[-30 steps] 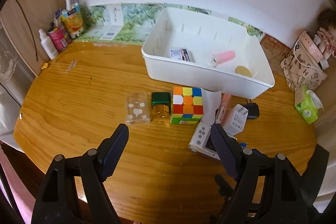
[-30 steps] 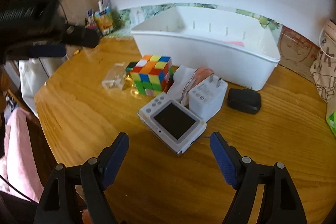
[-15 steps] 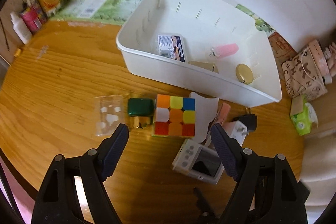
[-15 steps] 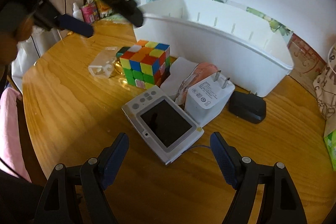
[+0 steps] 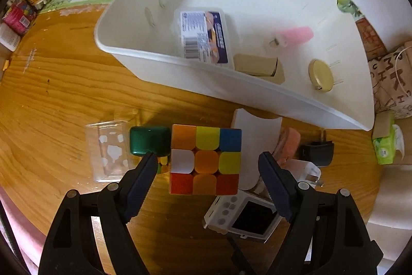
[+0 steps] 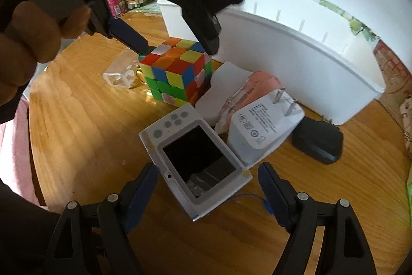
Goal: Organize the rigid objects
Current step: 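Move the left tool to the Rubik's cube while the right tool approaches the white device, then grasp the Rubik's cube with the left tool while the right tool grasps the white device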
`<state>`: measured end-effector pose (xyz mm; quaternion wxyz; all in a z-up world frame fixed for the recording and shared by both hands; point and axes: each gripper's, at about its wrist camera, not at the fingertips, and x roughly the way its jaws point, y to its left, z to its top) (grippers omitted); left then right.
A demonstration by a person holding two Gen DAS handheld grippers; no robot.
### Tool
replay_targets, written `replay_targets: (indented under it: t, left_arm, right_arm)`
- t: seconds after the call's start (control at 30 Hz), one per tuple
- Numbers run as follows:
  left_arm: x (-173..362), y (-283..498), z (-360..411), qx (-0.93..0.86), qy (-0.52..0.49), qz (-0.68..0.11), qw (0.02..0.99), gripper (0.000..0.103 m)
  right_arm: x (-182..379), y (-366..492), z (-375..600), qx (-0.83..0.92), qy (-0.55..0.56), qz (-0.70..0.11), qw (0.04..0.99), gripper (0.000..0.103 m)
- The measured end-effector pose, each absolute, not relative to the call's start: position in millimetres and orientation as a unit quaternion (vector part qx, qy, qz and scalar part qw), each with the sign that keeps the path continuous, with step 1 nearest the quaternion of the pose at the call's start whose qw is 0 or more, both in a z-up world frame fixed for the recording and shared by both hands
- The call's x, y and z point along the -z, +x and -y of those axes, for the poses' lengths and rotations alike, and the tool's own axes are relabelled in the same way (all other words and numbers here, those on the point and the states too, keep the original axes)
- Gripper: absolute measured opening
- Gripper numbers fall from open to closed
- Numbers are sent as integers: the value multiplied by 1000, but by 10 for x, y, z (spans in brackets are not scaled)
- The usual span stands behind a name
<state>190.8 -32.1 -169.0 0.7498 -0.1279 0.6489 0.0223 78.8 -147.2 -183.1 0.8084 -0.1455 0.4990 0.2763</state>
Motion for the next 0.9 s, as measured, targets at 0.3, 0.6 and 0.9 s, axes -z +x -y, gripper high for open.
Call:
replay_targets:
  t: [0.3,0.6,0.9]
  left_arm:
    - [1772,2007,438,-18,-121,-658,743,83]
    - [1864,2032,383,-34,-130,-663,736,70]
    - [1902,2035,323,-36,-138,-663,735,62]
  right_arm:
    - [1968,921,1365,-302,-163,-524,780,82]
    - [1985,918,1285,-313,-183,-513,778,83]
    - [2013,937,1243,-317,-188,-511,777,78]
